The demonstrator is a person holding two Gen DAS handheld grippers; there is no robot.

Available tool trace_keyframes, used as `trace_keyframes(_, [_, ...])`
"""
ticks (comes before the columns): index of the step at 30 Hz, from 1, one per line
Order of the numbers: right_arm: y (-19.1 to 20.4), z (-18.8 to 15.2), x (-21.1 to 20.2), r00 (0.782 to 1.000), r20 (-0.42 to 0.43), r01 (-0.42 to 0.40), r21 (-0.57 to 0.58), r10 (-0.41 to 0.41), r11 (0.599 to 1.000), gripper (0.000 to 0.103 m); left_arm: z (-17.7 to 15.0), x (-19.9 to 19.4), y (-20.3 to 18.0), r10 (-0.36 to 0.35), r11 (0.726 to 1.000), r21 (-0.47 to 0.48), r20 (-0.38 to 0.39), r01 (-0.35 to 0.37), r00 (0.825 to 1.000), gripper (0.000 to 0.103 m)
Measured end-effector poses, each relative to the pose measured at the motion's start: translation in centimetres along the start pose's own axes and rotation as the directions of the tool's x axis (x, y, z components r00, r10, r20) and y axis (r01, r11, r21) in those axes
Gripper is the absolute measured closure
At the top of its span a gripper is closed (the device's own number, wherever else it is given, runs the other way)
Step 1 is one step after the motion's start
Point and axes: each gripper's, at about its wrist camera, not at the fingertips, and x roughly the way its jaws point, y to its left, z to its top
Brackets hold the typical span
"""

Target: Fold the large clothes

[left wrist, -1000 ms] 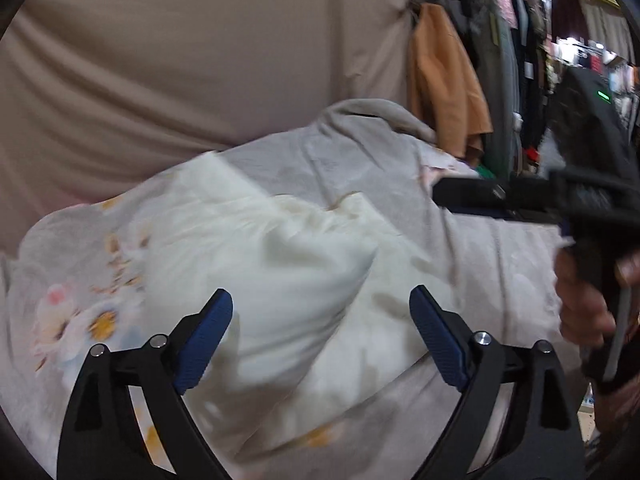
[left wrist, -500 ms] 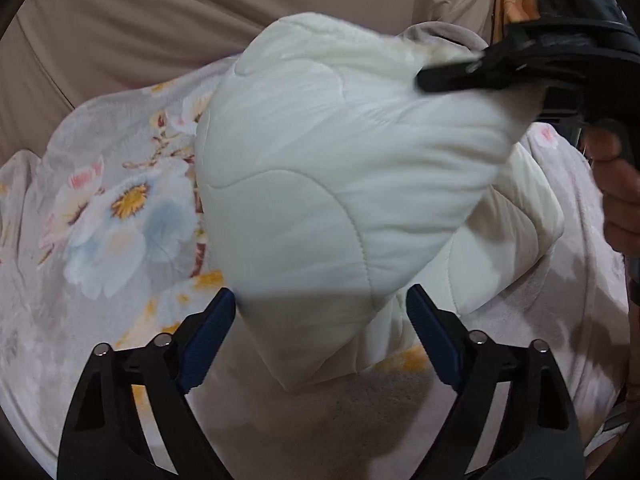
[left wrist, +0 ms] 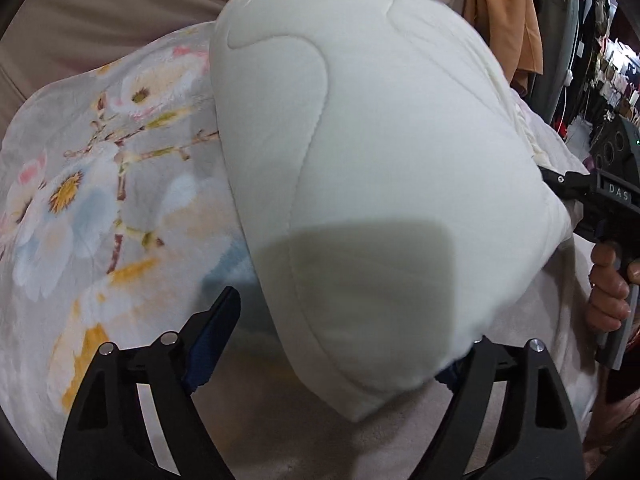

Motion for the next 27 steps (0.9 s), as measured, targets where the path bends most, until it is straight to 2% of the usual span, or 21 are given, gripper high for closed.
trace_keyframes(3, [0.8, 0.0, -0.6, 1.000, 0.010, -0.013, -0.023, 0.013, 1.000, 0.068, -0.3, -2.5, 0.1, 0.008, 1.000, 0.029, 0.045, -0.010, 0.999, 0.023])
trace_keyframes(4, [0.9, 0.1, -1.1, 1.000, 0.021, -0.015, -0.023, 0.016, 1.000, 0.058, -0.6, -3.9, 0.1, 0.010, 0.999, 0.040, 0.059, -0.012, 0.998, 0.023])
trace_keyframes(5, [1.1, 0.2, -1.9, 0.999, 0.036, -0.012, -0.026, 0.013, 1.000, 0.053, -0.7, -4.9, 0.2, 0.012, 0.999, 0.049, 0.071, -0.016, 0.997, 0.023])
trace_keyframes(9, [1.9, 0.6, -5.5, 0.992, 0.124, 0.015, -0.038, -0.011, 0.999, 0.047, -0.4, -10.1, 0.4, 0.020, 0.997, 0.066, 0.173, -0.032, 0.985, 0.019])
trace_keyframes(12, [3.9, 2.5, -7.0, 0.984, 0.175, 0.039, -0.092, -0.022, 0.995, 0.047, 1.9, -12.7, -0.2, 0.051, 0.995, 0.067, 0.281, -0.072, 0.958, 0.017])
trace_keyframes(15, [6.7, 5.2, -5.6, 0.984, 0.173, 0.063, -0.143, -0.038, 0.988, 0.047, 5.8, -12.3, -0.6, 0.055, 0.996, 0.049, 0.328, -0.075, 0.943, 0.016])
trace_keyframes(17, [7.8, 7.1, -2.9, 0.990, 0.129, 0.078, -0.167, -0.056, 0.983, 0.046, 8.2, -10.8, -0.9, 0.063, 0.996, 0.032, 0.324, -0.078, 0.944, 0.016])
trace_keyframes(19, [7.4, 8.3, 0.2, 0.989, 0.072, 0.139, -0.153, -0.129, 0.978, 0.046, 9.9, -8.9, -1.2, 0.078, 0.996, 0.018, 0.300, -0.088, 0.951, 0.016])
trace_keyframes(20, [7.1, 8.7, 1.8, 0.984, 0.035, 0.179, -0.154, -0.176, 0.972, 0.054, 10.6, -7.7, -1.3, 0.087, 0.996, 0.012, 0.278, -0.093, 0.957, 0.016])
trace_keyframes(21, [6.7, 8.9, 3.1, 0.978, 0.004, 0.205, -0.156, -0.207, 0.966, 0.067, 11.1, -6.9, -1.4, 0.087, 0.996, 0.009, 0.265, -0.093, 0.960, 0.016])
trace_keyframes(22, [6.6, 8.9, 3.6, 0.983, -0.019, 0.176, -0.168, -0.182, 0.970, 0.088, 11.3, -6.3, -1.5, 0.089, 0.996, 0.007, 0.259, -0.094, 0.962, 0.016])
trace_keyframes(23, [6.7, 8.7, 3.4, 0.988, -0.006, 0.153, -0.179, -0.156, 0.972, 0.092, 11.3, -5.9, -1.8, 0.091, 0.995, 0.009, 0.257, -0.096, 0.962, 0.016])
trace_keyframes(25, [8.0, 8.2, 1.3, 0.992, 0.076, 0.117, -0.244, -0.101, 0.963, 0.095, 11.0, -5.3, -2.3, 0.084, 0.995, 0.021, 0.256, -0.093, 0.963, 0.016])
trace_keyframes(27, [8.3, 7.9, -0.4, 0.988, 0.128, 0.114, -0.268, -0.082, 0.957, 0.096, 10.7, -4.1, -3.0, 0.079, 0.995, 0.038, 0.231, -0.090, 0.970, 0.016])
